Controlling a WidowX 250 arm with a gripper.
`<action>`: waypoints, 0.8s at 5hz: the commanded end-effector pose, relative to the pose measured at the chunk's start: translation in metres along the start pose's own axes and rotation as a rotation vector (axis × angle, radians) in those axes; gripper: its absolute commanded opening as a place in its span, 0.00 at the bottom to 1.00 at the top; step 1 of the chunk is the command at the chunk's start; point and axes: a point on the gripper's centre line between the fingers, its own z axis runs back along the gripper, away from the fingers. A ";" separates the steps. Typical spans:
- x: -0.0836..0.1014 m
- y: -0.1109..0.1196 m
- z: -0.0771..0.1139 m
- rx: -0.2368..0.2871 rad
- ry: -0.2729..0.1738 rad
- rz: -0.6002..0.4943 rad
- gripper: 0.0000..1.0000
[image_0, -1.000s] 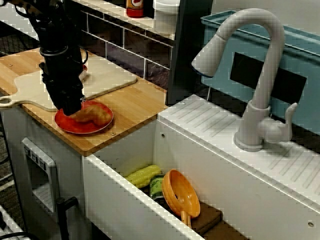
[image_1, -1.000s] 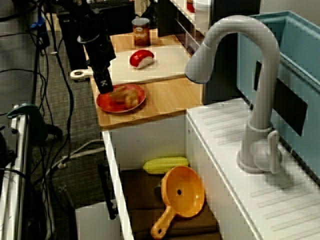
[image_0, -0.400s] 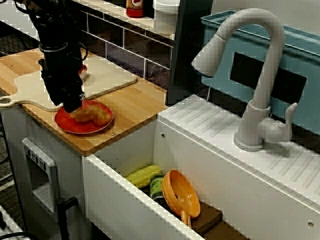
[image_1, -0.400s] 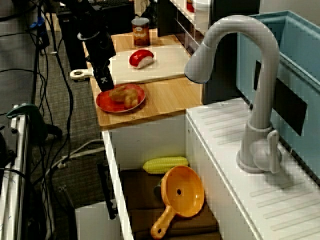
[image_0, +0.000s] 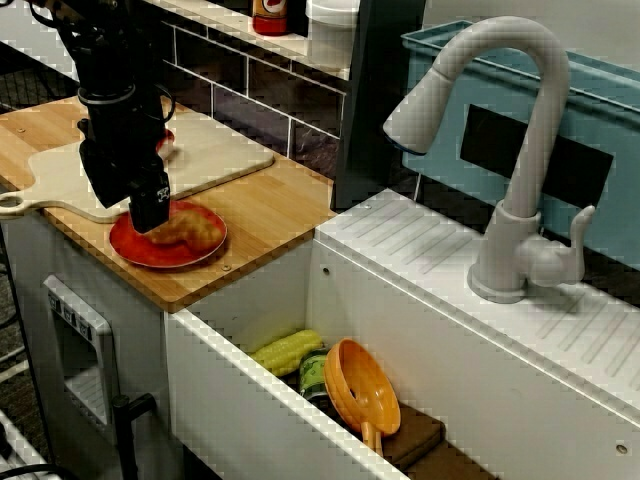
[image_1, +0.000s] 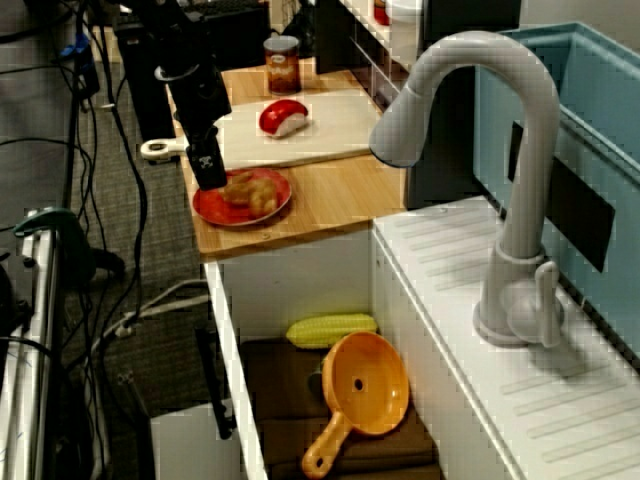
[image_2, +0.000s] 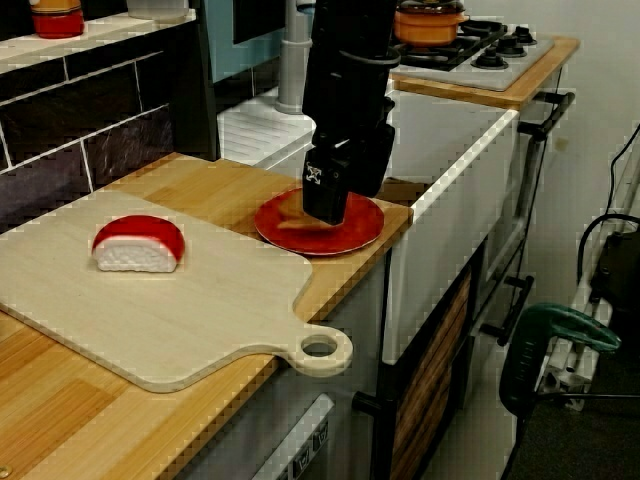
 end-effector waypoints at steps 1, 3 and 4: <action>0.024 -0.010 0.012 0.052 -0.117 -0.504 1.00; 0.029 -0.012 0.013 -0.031 -0.200 -0.855 1.00; 0.038 -0.007 0.013 -0.076 -0.206 -0.933 1.00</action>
